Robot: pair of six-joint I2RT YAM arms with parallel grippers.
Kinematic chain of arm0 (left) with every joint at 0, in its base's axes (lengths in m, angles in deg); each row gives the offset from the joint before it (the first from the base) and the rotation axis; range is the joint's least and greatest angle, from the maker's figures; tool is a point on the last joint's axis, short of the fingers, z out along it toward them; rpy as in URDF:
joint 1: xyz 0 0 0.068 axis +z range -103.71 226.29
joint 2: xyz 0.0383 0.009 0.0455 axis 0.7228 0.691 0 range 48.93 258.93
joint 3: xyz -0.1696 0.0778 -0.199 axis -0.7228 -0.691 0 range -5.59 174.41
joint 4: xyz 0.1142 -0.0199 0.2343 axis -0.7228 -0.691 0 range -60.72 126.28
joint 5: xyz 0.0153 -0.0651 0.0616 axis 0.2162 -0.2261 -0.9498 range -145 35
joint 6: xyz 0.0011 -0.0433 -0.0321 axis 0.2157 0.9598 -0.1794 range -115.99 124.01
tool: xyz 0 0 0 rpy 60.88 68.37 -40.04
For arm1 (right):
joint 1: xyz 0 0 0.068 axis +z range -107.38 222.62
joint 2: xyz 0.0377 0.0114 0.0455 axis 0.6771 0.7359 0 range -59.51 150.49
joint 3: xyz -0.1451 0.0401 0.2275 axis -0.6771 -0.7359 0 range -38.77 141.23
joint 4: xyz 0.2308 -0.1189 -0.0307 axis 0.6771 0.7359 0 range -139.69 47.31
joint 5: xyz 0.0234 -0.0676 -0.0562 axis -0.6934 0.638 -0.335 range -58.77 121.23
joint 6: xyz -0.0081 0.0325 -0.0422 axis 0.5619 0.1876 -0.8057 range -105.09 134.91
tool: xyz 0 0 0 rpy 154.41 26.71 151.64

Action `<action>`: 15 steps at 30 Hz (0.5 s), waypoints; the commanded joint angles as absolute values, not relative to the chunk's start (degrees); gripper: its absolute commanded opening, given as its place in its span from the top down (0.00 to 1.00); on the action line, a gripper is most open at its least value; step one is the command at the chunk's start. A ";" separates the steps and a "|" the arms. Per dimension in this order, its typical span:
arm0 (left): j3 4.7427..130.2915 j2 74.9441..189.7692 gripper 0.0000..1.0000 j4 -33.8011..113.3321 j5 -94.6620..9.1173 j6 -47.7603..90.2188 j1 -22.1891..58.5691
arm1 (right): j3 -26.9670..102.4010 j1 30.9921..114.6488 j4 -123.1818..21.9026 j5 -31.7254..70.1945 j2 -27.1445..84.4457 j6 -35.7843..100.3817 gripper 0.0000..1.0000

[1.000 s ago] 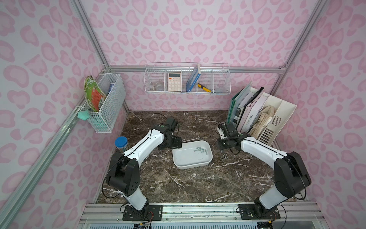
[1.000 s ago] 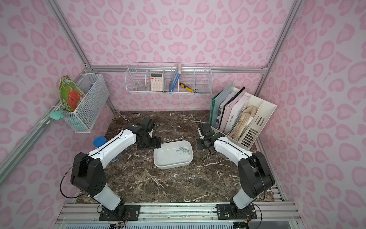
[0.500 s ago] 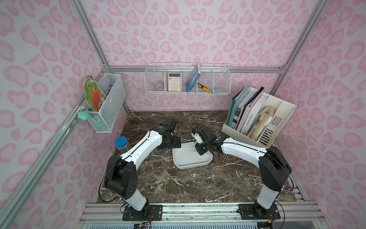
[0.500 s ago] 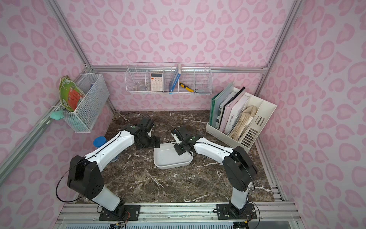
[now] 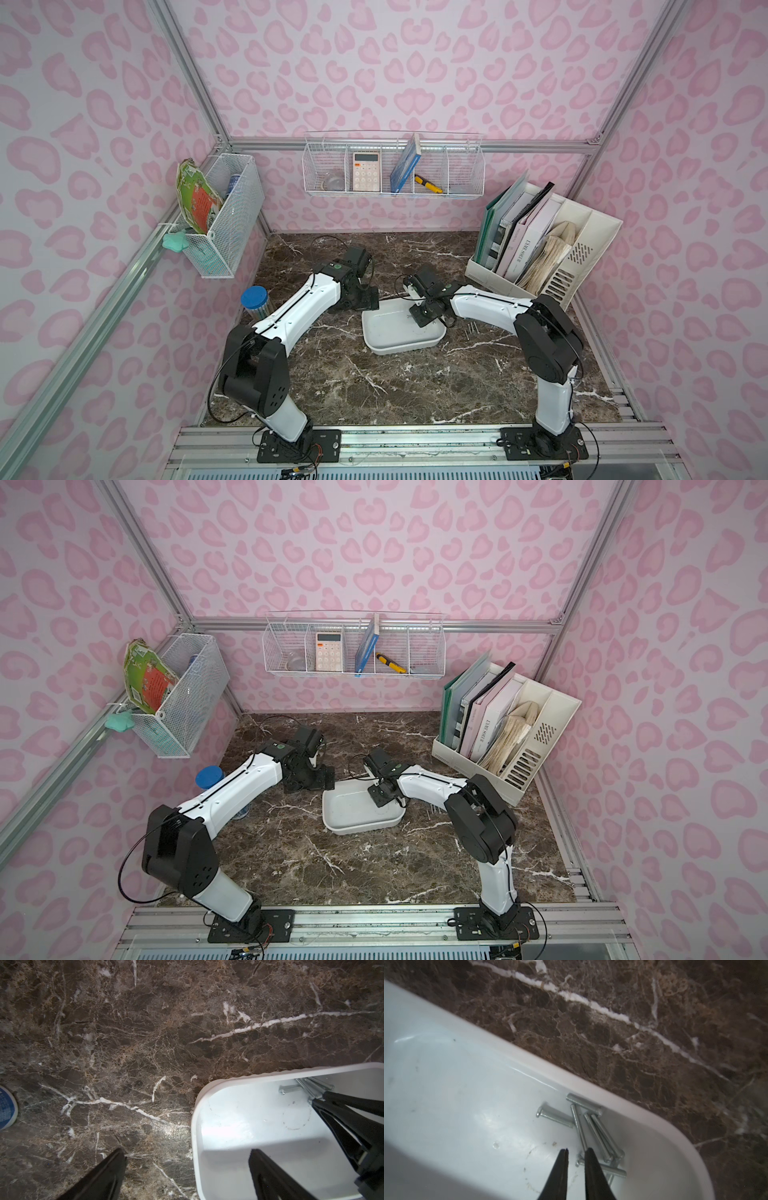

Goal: Take out the screws from the storage box
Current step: Pick up the screw from the storage box.

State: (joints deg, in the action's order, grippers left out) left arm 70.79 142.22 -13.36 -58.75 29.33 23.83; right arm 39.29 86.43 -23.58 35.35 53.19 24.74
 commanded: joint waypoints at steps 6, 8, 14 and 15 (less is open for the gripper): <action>71.23 143.05 0.03 -13.64 -58.43 29.00 23.88 | 41.29 85.80 -22.88 36.50 55.54 23.99 0.82; 71.23 143.03 0.03 -13.64 -58.52 28.97 23.89 | 41.47 85.73 -22.85 36.51 55.95 23.88 0.82; 71.26 143.27 0.03 -13.62 -58.38 28.88 23.88 | 42.07 85.70 -22.46 36.18 56.71 23.78 0.83; 71.31 143.26 0.03 -13.59 -58.34 28.88 23.87 | 41.92 85.76 -22.47 35.92 56.71 23.78 0.82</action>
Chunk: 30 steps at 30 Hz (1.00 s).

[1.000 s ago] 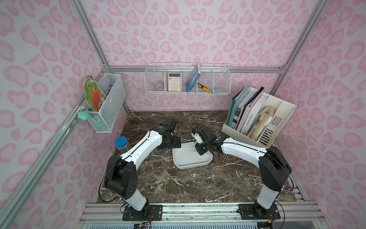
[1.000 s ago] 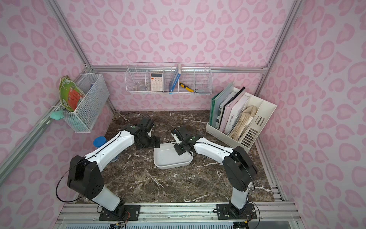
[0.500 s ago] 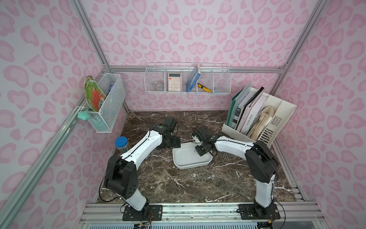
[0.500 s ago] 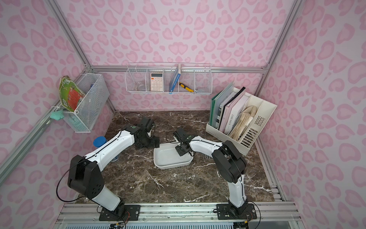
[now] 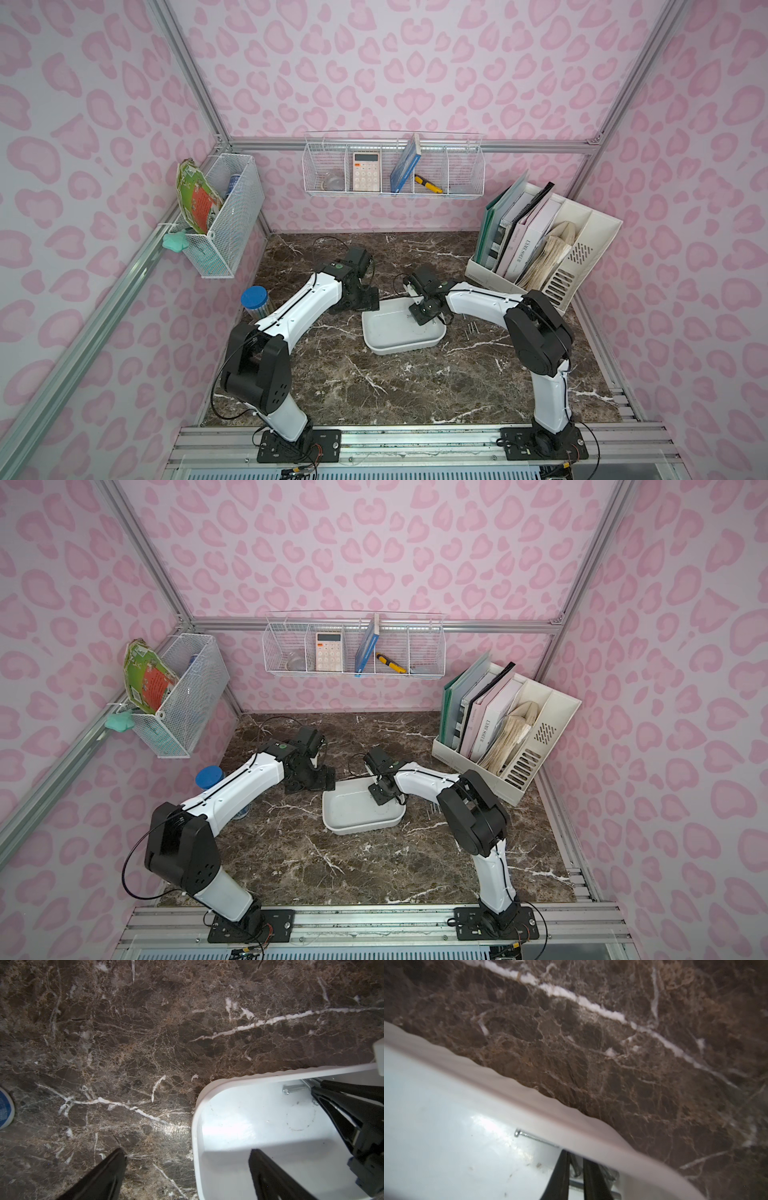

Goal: Take out the screws from the storage box
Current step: Pick up the screw from the storage box.

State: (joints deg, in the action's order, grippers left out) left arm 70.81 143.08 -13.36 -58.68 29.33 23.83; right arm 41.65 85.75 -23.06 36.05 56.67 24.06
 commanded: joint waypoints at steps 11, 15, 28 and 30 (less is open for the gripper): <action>71.32 143.31 0.03 -13.67 -58.17 28.88 23.90 | 41.58 86.10 -21.78 36.02 56.69 24.23 0.86; 71.30 143.36 0.03 -13.63 -57.95 28.88 23.88 | 41.36 86.47 -21.63 36.48 56.42 24.35 0.87; 71.33 143.51 0.03 -13.73 -58.07 28.79 23.88 | 41.38 86.70 -20.80 35.55 57.98 24.32 0.83; 71.32 143.56 0.03 -13.68 -57.92 28.79 23.90 | 41.37 86.73 -20.74 35.96 58.33 24.43 0.81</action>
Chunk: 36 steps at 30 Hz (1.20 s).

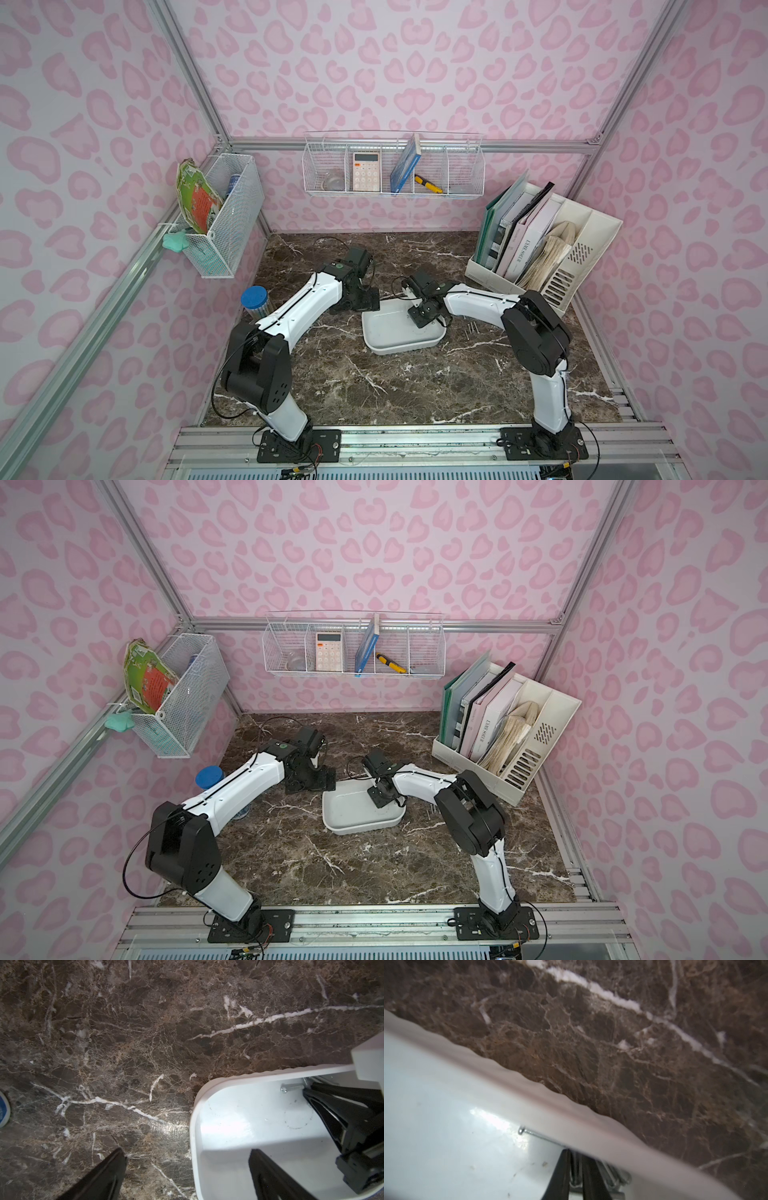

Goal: Take out the screws from the storage box
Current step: Pick up the screw from the storage box.

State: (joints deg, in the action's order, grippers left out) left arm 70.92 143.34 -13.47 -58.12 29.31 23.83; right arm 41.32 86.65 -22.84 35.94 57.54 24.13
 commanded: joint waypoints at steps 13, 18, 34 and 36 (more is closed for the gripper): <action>71.28 143.57 0.03 -13.64 -58.06 28.72 23.88 | 42.35 86.30 -19.57 35.58 61.01 25.63 0.82; 71.32 143.59 0.03 -13.49 -57.73 28.71 23.88 | 41.86 86.28 -19.96 35.80 60.02 26.16 0.91; 70.56 142.37 0.03 -11.90 -54.15 28.18 23.79 | 41.16 85.56 -26.15 28.44 49.74 29.13 0.96; 70.53 142.44 0.03 -11.83 -53.80 28.18 23.79 | 40.33 85.10 -27.02 27.60 48.44 30.19 0.96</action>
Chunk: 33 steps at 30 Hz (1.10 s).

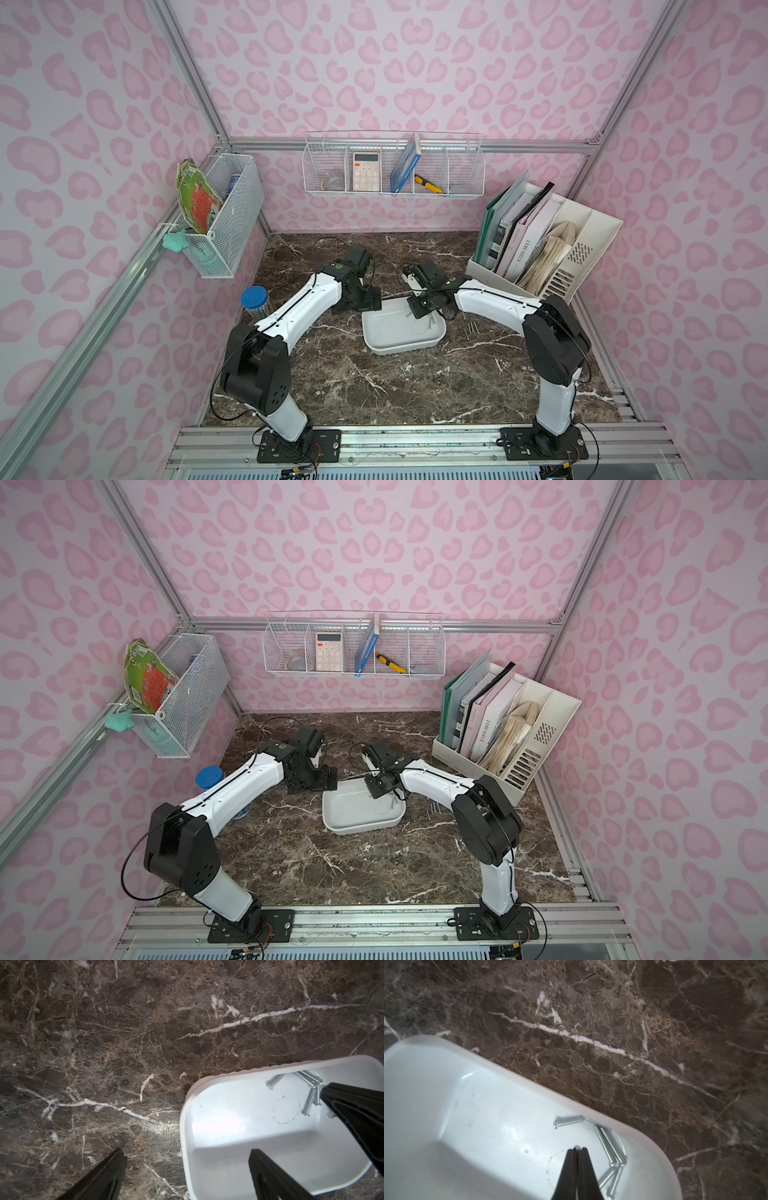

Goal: Take out the screws from the storage box
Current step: Pick up the screw from the storage box, then place the screw at the center of the board.

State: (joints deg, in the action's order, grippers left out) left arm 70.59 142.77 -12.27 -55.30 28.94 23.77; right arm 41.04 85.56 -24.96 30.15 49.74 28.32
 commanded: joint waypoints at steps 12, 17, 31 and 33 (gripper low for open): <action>70.36 142.13 0.03 -11.47 -51.96 27.70 23.35 | 26.62 74.88 -34.37 29.91 32.52 37.78 0.97; 70.46 142.29 0.03 -11.43 -51.62 27.65 23.26 | 22.88 70.24 -33.19 33.74 29.72 37.31 0.97; 70.44 142.70 0.03 -11.35 -51.66 27.30 23.17 | 17.74 67.07 -35.02 37.12 36.81 34.88 0.97; 70.51 142.70 0.03 -11.27 -50.95 27.30 23.17 | 17.13 66.59 -35.71 36.57 36.74 34.46 0.97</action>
State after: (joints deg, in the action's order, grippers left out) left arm 70.46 142.60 -11.44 -51.58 27.82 23.13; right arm 17.48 66.91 -33.70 36.47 36.71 35.38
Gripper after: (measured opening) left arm 0.969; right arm 0.054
